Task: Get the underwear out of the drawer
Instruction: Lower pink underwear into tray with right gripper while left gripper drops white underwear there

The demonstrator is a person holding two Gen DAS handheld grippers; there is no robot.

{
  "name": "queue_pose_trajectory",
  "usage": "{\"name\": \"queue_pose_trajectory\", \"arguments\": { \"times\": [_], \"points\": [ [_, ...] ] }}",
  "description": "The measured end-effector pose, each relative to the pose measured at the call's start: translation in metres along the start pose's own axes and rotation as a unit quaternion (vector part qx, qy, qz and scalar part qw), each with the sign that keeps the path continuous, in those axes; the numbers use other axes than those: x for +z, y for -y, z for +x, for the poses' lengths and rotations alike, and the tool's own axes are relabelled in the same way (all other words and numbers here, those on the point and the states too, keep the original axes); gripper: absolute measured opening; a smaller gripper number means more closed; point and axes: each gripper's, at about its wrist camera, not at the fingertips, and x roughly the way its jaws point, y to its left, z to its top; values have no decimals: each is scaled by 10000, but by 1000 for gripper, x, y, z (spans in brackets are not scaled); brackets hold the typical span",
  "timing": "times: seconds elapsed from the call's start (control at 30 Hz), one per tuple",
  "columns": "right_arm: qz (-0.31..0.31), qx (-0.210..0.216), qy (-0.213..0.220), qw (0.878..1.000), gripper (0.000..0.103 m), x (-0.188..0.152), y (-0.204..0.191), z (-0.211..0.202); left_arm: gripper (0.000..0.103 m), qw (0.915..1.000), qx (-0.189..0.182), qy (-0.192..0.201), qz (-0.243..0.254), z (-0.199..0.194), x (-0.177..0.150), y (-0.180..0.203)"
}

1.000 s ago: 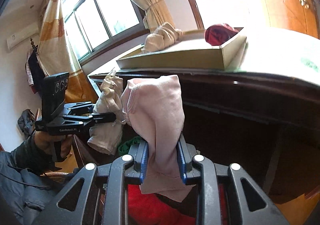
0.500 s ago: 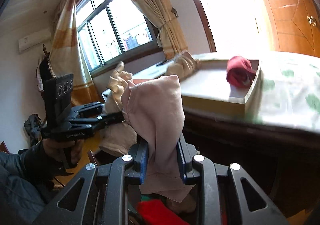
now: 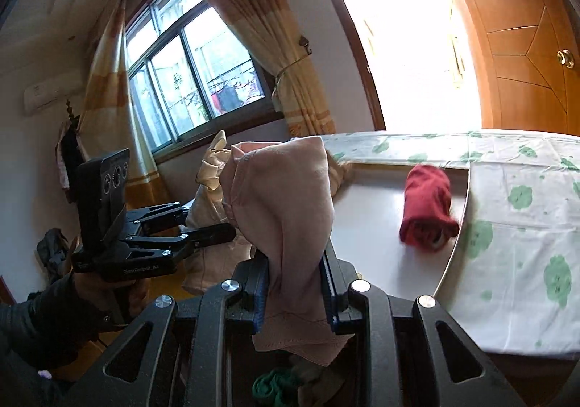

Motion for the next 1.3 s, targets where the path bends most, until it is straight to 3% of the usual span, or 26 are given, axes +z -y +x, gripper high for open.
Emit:
{"name": "queue_pose_trajectory", "arguments": {
  "times": [0.23,0.5,1.03,1.3],
  "points": [
    [215,-248,-6,9995,27,30,20,20,40,9998,174,-48,113,29,42,-11],
    [584,-466,-203,9970,27,53,46,61,40,9988,323,-333,166,74,66,-20],
    [855,-1006,-663,9890,28,70,67,127,40,9933,614,-948,251,147,75,-29],
    [877,-1308,-820,9841,28,69,80,146,40,9911,662,-1155,52,171,74,-35]
  ]
}}
